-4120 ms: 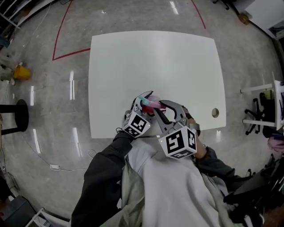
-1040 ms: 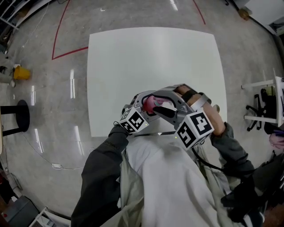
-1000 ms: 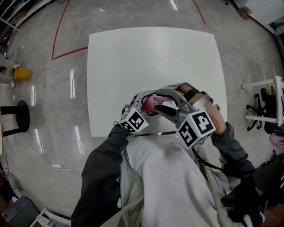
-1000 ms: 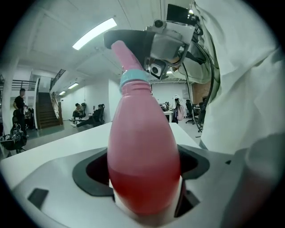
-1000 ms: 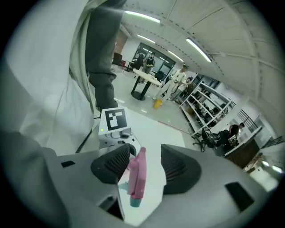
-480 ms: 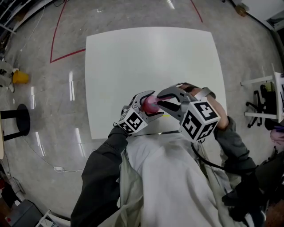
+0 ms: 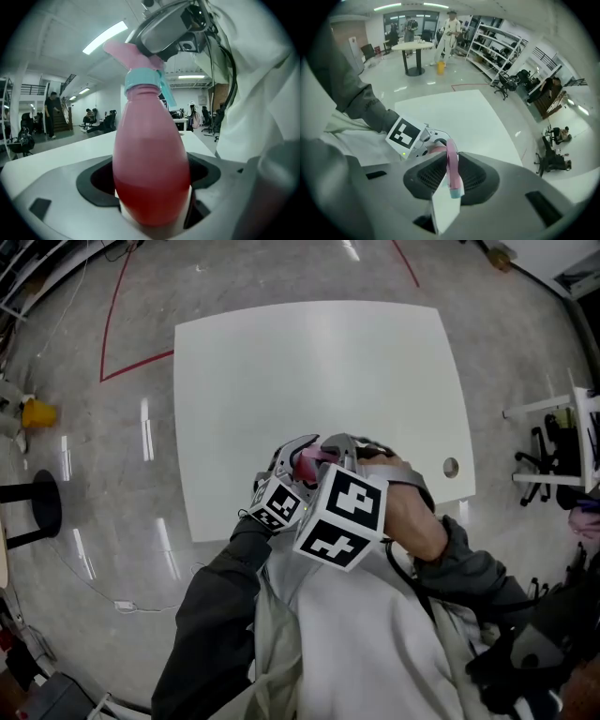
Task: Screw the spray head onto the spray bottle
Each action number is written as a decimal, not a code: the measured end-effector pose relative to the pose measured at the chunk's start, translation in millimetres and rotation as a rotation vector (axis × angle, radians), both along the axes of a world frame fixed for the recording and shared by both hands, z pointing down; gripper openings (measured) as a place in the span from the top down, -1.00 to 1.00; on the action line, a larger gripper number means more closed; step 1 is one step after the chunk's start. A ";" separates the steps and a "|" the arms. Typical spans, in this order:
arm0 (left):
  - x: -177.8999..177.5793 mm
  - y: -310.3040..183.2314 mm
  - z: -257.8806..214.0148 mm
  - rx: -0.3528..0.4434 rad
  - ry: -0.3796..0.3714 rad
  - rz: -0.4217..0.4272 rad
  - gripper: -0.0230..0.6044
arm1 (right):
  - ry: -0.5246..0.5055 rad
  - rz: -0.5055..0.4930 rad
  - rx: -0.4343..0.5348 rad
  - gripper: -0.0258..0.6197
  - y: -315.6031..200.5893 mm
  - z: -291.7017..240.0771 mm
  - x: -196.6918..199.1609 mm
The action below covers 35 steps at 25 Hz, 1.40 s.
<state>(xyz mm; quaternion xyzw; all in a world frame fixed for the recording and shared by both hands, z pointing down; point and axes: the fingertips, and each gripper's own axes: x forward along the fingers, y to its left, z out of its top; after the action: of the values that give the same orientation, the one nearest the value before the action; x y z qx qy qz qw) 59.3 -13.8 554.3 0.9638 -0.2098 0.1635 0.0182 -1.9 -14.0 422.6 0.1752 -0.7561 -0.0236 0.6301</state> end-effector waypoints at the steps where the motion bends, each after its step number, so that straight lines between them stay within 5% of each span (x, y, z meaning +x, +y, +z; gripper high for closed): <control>1: 0.8 1.2 -0.4 -0.010 0.012 0.009 -0.42 | -0.023 -0.039 0.000 0.71 2.9 -6.1 0.9; 4: 1.8 2.6 -0.6 -0.017 0.022 0.040 -0.42 | -0.151 -0.232 0.098 0.71 11.4 -42.1 7.4; 6: 0.1 2.4 -1.7 -0.022 0.035 0.047 -0.42 | -0.344 -0.307 0.187 0.67 11.2 -78.0 7.7; 8: -1.3 2.9 -2.8 -0.030 0.049 0.050 -0.42 | -0.553 -0.303 0.244 0.67 0.3 -106.4 13.0; 10: -2.3 2.5 -3.6 -0.037 0.062 0.051 -0.42 | -0.668 -0.193 0.221 0.70 -18.0 -105.9 30.8; 12: -3.0 1.9 -3.6 -0.042 0.074 0.048 -0.42 | -0.594 -0.096 0.067 0.87 -21.7 -66.4 57.6; 14: -2.4 2.0 -3.2 -0.042 0.077 0.052 -0.42 | -0.469 -0.112 -0.136 0.94 -3.4 -20.6 76.2; 17: -0.2 2.2 -4.1 -0.040 0.073 0.063 -0.42 | -0.440 -0.163 -0.350 0.94 33.4 7.8 74.4; 25: 0.6 4.0 -1.0 -0.055 0.065 0.056 -0.42 | -0.487 -0.346 -0.542 0.93 87.2 1.0 26.3; 27: 0.3 2.9 -1.8 -0.057 0.071 0.056 -0.42 | -0.464 -0.341 -0.505 0.93 85.7 -11.5 37.1; 32: -0.4 -0.9 -3.1 -0.045 0.074 0.050 -0.42 | -0.354 -0.294 -0.221 0.94 40.7 -2.3 66.0; 35: 0.4 -0.7 -3.5 -0.036 0.066 0.046 -0.42 | -0.344 -0.381 -0.246 0.94 62.5 14.0 38.6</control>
<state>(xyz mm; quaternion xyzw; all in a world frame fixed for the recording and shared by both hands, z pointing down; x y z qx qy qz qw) 59.7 -14.4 550.8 0.9728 -0.1837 0.1359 0.0384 36.7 48.5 436.6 -0.0463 -0.8684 -0.0195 0.4933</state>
